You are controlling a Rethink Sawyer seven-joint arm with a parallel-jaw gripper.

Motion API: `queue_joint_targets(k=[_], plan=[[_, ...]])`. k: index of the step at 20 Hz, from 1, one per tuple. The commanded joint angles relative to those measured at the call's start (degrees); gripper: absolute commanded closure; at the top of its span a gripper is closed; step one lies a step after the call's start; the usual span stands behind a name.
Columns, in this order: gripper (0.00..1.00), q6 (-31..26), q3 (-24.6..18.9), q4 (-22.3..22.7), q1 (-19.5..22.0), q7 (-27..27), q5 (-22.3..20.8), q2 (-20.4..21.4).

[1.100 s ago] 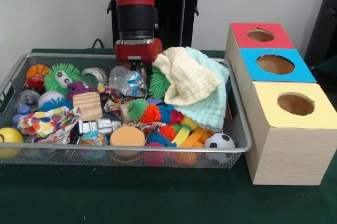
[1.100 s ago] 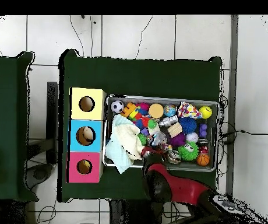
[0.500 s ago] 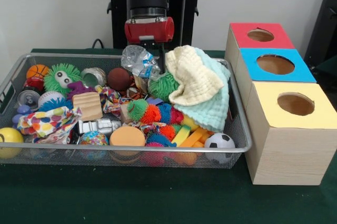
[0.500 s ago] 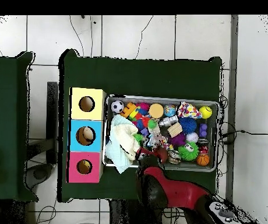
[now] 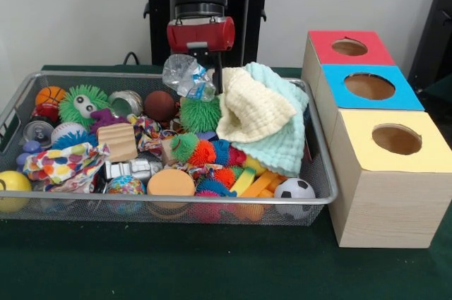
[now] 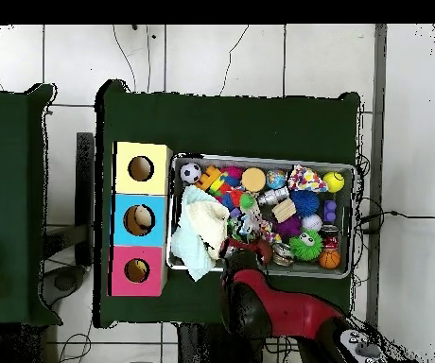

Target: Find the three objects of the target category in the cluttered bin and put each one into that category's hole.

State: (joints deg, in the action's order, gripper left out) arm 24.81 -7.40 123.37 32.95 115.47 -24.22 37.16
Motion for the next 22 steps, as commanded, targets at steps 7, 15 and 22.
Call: queue_joint_targets(k=[7, 15, 22], plan=[[1.0, -10.67, 2.67, -6.1, -4.55, 1.6, 0.12, 10.33], [1.0, -11.42, 1.54, -11.53, -2.53, 0.0, -3.21, 6.77], [1.0, -12.94, -1.14, -15.3, 0.94, -0.93, -7.37, 2.89]])
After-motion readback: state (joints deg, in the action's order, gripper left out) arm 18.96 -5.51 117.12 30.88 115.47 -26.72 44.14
